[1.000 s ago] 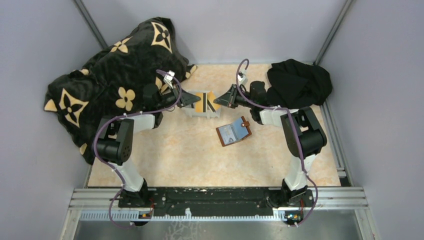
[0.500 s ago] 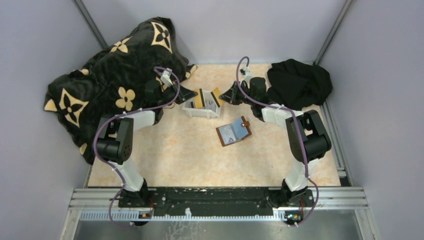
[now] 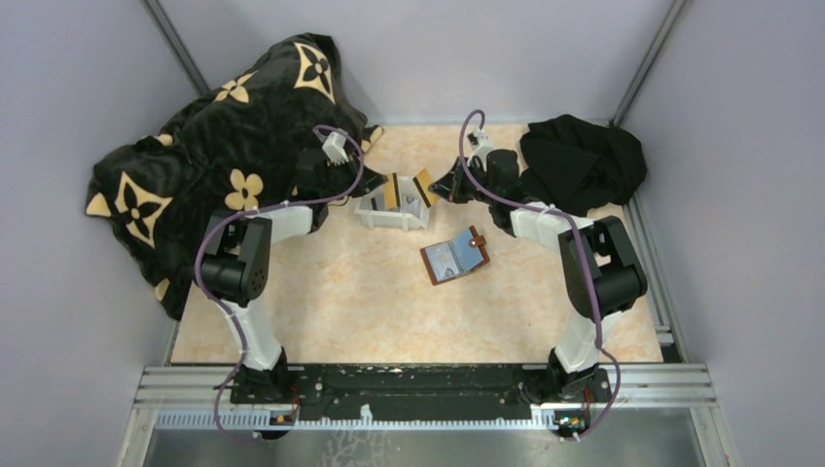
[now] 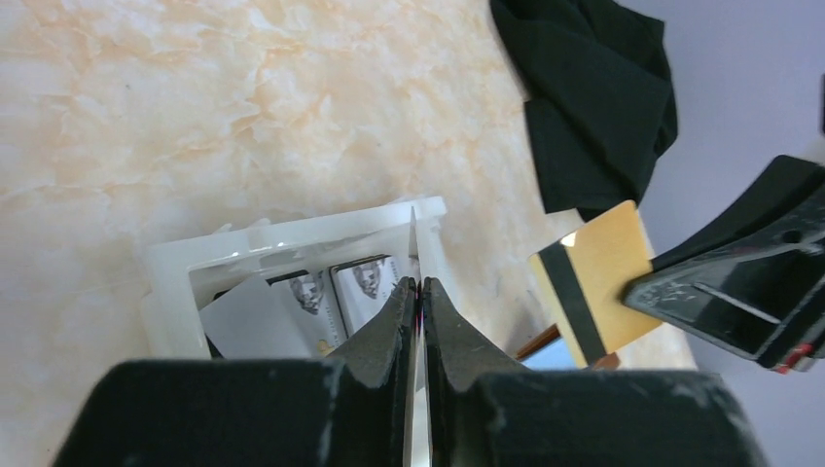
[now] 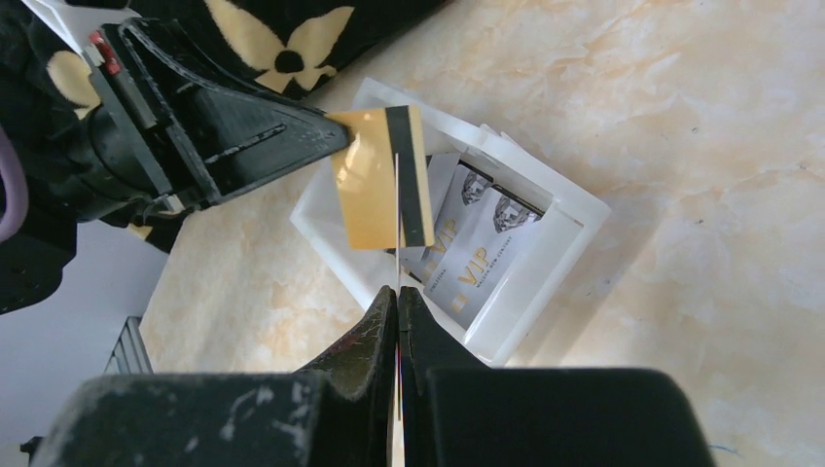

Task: Put the credit cards into the card holder
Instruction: Place the credit card in the storage box.

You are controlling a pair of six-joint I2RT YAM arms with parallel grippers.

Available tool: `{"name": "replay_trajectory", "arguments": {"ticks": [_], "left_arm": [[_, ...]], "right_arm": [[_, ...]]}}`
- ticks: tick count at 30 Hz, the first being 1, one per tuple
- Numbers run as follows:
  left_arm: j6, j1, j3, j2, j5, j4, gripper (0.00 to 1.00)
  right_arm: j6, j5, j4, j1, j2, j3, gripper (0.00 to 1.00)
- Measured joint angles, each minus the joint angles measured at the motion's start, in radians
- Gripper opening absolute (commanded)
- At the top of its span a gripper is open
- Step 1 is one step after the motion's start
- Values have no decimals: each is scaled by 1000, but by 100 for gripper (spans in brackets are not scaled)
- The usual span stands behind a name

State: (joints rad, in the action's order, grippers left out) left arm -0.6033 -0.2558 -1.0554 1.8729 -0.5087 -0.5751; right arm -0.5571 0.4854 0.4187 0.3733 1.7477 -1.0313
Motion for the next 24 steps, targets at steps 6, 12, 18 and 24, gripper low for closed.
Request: {"name": "replay_trajectory", "arguments": {"ticks": [6,12,18,24], "left_arm": [[87,-17,0,18,61,21,25],[150,-31,8,18,141,47,39],[160,-33,27,0,190,62,41],[169,-83,34,-108,242,86,41]], "right_arm": [[19,-11,-5,10,-1,2,0],[79,-65,-79,35,-25,3,0],[140,-149,-186,79,-82,5,0],[179,-225,-249,108,-183,58,0]]}}
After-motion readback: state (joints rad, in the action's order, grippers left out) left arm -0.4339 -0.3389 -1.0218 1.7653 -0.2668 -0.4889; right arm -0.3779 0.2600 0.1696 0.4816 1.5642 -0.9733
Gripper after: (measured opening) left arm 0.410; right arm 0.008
